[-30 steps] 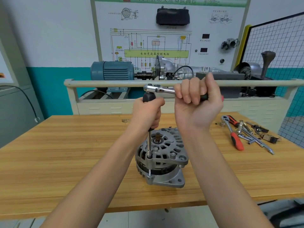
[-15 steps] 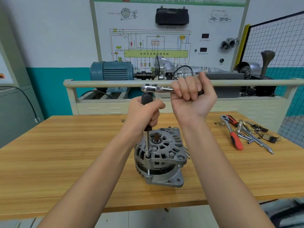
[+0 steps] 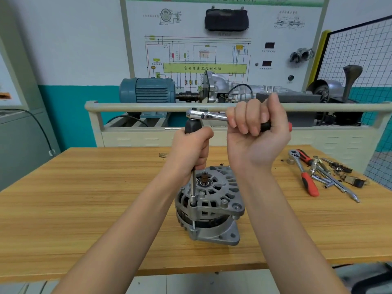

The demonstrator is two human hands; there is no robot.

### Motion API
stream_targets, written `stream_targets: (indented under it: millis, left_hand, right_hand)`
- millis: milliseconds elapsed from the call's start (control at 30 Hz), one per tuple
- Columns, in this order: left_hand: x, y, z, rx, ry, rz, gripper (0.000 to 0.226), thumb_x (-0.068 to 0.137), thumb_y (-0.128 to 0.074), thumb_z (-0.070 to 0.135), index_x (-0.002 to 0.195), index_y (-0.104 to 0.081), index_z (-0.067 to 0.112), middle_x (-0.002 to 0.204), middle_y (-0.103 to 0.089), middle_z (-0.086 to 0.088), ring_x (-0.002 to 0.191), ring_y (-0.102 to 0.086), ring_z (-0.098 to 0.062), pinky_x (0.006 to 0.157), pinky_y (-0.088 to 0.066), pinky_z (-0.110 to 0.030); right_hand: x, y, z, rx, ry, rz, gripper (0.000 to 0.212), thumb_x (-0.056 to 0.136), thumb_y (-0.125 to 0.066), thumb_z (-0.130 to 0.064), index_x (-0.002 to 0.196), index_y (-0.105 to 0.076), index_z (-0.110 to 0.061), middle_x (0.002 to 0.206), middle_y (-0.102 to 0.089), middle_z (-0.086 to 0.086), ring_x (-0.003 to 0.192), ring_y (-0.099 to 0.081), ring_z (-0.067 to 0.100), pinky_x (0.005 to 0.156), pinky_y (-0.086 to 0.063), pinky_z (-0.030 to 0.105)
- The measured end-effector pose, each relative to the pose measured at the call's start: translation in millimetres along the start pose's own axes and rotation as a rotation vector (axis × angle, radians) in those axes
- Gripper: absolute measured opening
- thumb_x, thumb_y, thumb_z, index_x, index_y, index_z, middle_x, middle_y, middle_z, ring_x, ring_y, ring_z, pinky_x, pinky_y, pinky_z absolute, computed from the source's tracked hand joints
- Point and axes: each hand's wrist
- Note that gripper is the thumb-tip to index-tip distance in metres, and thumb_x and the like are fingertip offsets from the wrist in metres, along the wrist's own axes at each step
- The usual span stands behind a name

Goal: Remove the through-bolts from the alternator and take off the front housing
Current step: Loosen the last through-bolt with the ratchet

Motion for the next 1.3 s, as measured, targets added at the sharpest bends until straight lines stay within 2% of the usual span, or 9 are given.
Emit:
stream_targets:
  millis: [133, 300, 467, 600, 733, 867, 1033, 1133, 1300]
  left_hand:
    - [-2.2, -2.1, -0.4, 0.009, -0.032, 0.091, 0.048, 0.086, -0.049, 0.004, 0.046, -0.028, 0.022, 0.038, -0.022, 0.005, 0.033, -0.013, -0.012, 0.038, -0.016, -0.015]
    - [-4.5, -4.0, -2.4, 0.036, -0.074, 0.141, 0.042, 0.085, -0.052, 0.002, 0.055, -0.027, 0.019, 0.039, -0.023, 0.007, 0.034, -0.015, -0.011, 0.038, -0.017, -0.017]
    - [-4.4, 8.2, 2.0, 0.036, -0.061, -0.106, 0.042, 0.082, -0.06, -0.001, 0.052, -0.037, 0.017, 0.042, -0.028, 0.002, 0.036, -0.022, -0.014, 0.04, -0.023, -0.02]
    - [2.2, 14.3, 8.4, -0.071, -0.027, -0.273, 0.035, 0.074, -0.06, 0.011, 0.045, -0.04, 0.017, 0.039, -0.032, 0.001, 0.032, -0.028, -0.013, 0.041, -0.026, -0.021]
    - [5.8, 14.7, 8.7, -0.136, 0.048, -0.398, 0.046, 0.079, -0.055, 0.019, 0.039, -0.033, 0.021, 0.033, -0.022, 0.007, 0.026, -0.017, -0.006, 0.035, -0.015, -0.015]
    - [5.0, 9.0, 4.8, -0.061, -0.004, -0.265, 0.058, 0.09, -0.051, 0.01, 0.039, -0.028, 0.025, 0.035, -0.02, 0.008, 0.029, -0.013, -0.008, 0.036, -0.014, -0.012]
    - [0.5, 1.9, 3.4, -0.001, -0.07, -0.115, 0.057, 0.089, -0.05, 0.005, 0.04, -0.029, 0.026, 0.036, -0.021, 0.006, 0.029, -0.015, -0.009, 0.036, -0.016, -0.012]
    - [-1.7, 3.2, 3.6, 0.008, -0.091, -0.078, 0.056, 0.087, -0.053, 0.005, 0.039, -0.031, 0.026, 0.036, -0.023, 0.006, 0.03, -0.016, -0.009, 0.036, -0.018, -0.013]
    - [1.6, 8.6, 3.4, -0.018, -0.086, -0.14, 0.051, 0.088, -0.053, 0.001, 0.048, -0.03, 0.02, 0.039, -0.022, 0.005, 0.032, -0.015, -0.009, 0.037, -0.018, -0.016]
  right_hand:
    - [-9.2, -4.4, 0.7, -0.125, 0.083, -0.179, 0.038, 0.092, -0.034, -0.009, 0.055, -0.039, -0.014, 0.042, -0.036, -0.003, 0.042, -0.028, 0.012, 0.051, -0.026, 0.03]
    - [6.5, 6.5, -2.8, 0.032, -0.077, -0.096, 0.046, 0.092, -0.039, -0.014, 0.046, -0.042, -0.015, 0.038, -0.032, -0.005, 0.039, -0.028, 0.01, 0.047, -0.028, 0.025]
    - [33.0, 24.1, 5.1, 0.412, -0.332, 0.098, 0.043, 0.088, -0.041, -0.015, 0.044, -0.037, -0.014, 0.034, -0.029, -0.003, 0.038, -0.016, 0.01, 0.041, -0.025, 0.023]
    - [39.6, 29.1, 12.7, 0.466, -0.379, 0.157, 0.042, 0.086, -0.042, -0.014, 0.044, -0.036, -0.014, 0.033, -0.029, -0.002, 0.041, -0.013, 0.008, 0.039, -0.026, 0.023]
    - [32.0, 21.6, 5.6, 0.392, -0.299, 0.141, 0.043, 0.087, -0.042, -0.015, 0.044, -0.037, -0.014, 0.034, -0.028, -0.004, 0.034, -0.021, 0.01, 0.041, -0.025, 0.023]
    - [8.4, 6.4, -3.4, 0.084, -0.085, 0.028, 0.045, 0.091, -0.041, -0.015, 0.046, -0.039, -0.015, 0.037, -0.029, -0.005, 0.037, -0.026, 0.01, 0.045, -0.027, 0.025]
    - [-25.2, -14.6, 11.1, -0.402, 0.356, -0.212, 0.031, 0.088, -0.042, -0.005, 0.06, -0.033, -0.015, 0.045, -0.032, -0.001, 0.043, -0.029, 0.012, 0.049, -0.025, 0.03]
    - [-24.9, -17.6, 12.4, -0.396, 0.341, -0.223, 0.031, 0.086, -0.044, -0.007, 0.059, -0.032, -0.017, 0.045, -0.029, 0.001, 0.042, -0.028, 0.012, 0.049, -0.024, 0.029]
    - [-1.0, -8.4, 2.3, -0.1, 0.085, -0.122, 0.043, 0.089, -0.037, -0.008, 0.046, -0.038, -0.016, 0.037, -0.027, -0.004, 0.039, -0.018, 0.013, 0.045, -0.019, 0.027]
Point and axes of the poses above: each hand's wrist, its own x-axis towards the middle knuckle, its own y-axis out of the back of the hand, z = x × y
